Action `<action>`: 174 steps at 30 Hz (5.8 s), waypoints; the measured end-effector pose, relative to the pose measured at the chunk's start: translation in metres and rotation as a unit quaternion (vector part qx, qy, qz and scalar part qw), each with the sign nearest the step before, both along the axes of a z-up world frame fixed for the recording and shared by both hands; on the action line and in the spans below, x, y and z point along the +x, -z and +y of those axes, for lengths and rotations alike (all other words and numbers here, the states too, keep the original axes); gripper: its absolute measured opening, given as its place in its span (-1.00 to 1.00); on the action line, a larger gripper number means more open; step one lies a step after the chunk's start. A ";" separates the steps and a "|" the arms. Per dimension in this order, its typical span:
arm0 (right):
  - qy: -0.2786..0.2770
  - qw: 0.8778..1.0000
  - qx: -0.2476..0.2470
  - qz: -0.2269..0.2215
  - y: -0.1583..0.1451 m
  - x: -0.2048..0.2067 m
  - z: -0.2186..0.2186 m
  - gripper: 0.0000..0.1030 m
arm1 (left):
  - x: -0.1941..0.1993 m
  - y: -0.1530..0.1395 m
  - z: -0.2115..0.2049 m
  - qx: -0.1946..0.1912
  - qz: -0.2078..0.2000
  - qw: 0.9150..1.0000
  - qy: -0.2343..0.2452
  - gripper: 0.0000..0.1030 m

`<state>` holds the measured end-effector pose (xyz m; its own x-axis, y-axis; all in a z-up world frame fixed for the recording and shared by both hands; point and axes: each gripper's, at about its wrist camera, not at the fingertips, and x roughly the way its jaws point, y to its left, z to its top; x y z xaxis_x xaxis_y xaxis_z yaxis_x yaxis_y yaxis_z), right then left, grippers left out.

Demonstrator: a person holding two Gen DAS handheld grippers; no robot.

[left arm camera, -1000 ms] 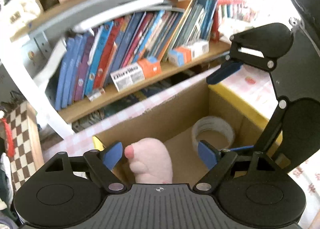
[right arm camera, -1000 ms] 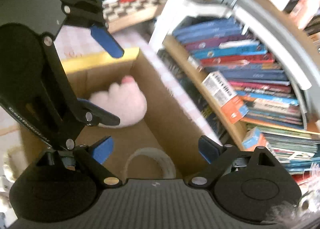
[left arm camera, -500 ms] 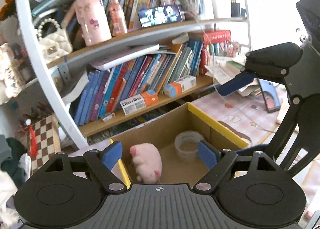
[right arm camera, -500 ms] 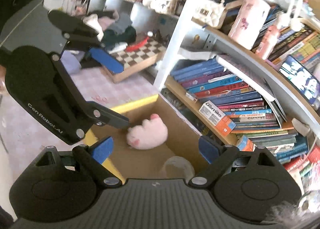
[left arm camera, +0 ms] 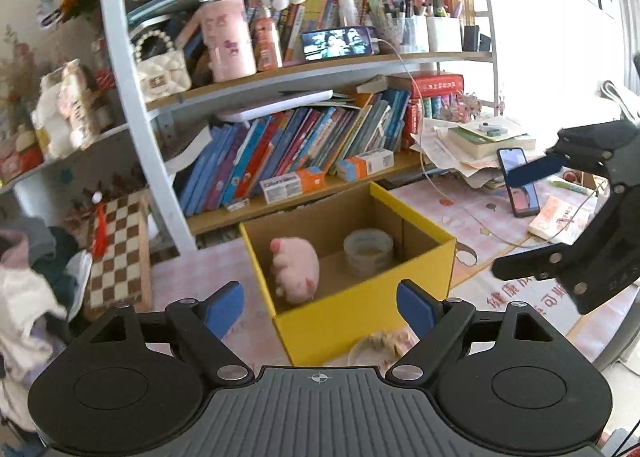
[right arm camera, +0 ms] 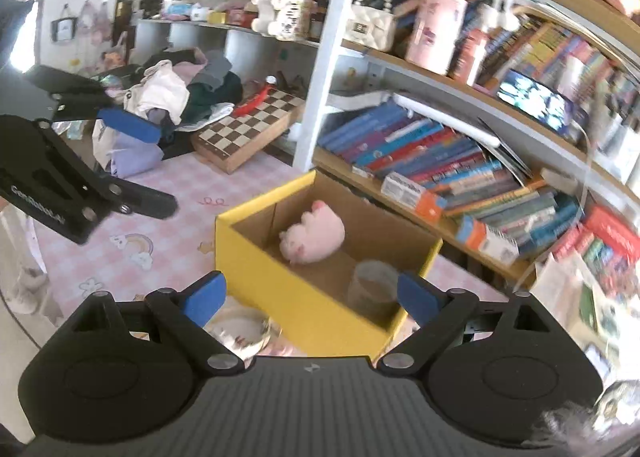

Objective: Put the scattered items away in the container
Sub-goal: 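Withdraw both grippers from the box back toward the remaining items, then grasp the grey-blue toy car with the right gripper while the left gripper grasps the white block, then lift the white block with the left gripper while the right gripper lifts the toy car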

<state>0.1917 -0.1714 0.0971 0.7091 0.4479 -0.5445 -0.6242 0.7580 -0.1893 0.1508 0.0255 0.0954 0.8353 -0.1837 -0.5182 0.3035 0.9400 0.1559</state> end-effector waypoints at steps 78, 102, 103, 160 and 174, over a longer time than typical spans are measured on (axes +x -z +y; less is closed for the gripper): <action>0.118 0.980 0.017 0.159 0.154 -0.073 0.004 0.23 | -0.071 0.136 -0.037 -0.026 0.132 0.990 -0.030 0.53; 0.117 0.981 0.007 0.153 0.157 -0.048 -0.011 -0.06 | -0.033 0.146 -0.056 -0.027 0.136 0.990 -0.002 -0.01; 0.117 0.981 0.006 0.154 0.157 -0.048 -0.012 -0.06 | -0.031 0.147 -0.058 -0.024 0.136 0.990 0.001 -0.02; 0.126 0.979 0.029 0.157 0.134 -0.055 -0.006 -0.07 | -0.057 0.121 -0.031 -0.076 0.107 0.991 0.005 -0.59; 0.105 0.982 0.048 0.151 0.115 -0.065 0.013 -0.06 | -0.067 0.108 -0.008 -0.097 0.091 0.991 -0.016 -0.59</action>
<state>0.1271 -0.1579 -0.0181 0.6036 0.3691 -0.7067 -0.4697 0.8809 0.0589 0.0842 0.0176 -0.0121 0.7378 -0.2697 -0.6189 0.2802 0.9564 -0.0827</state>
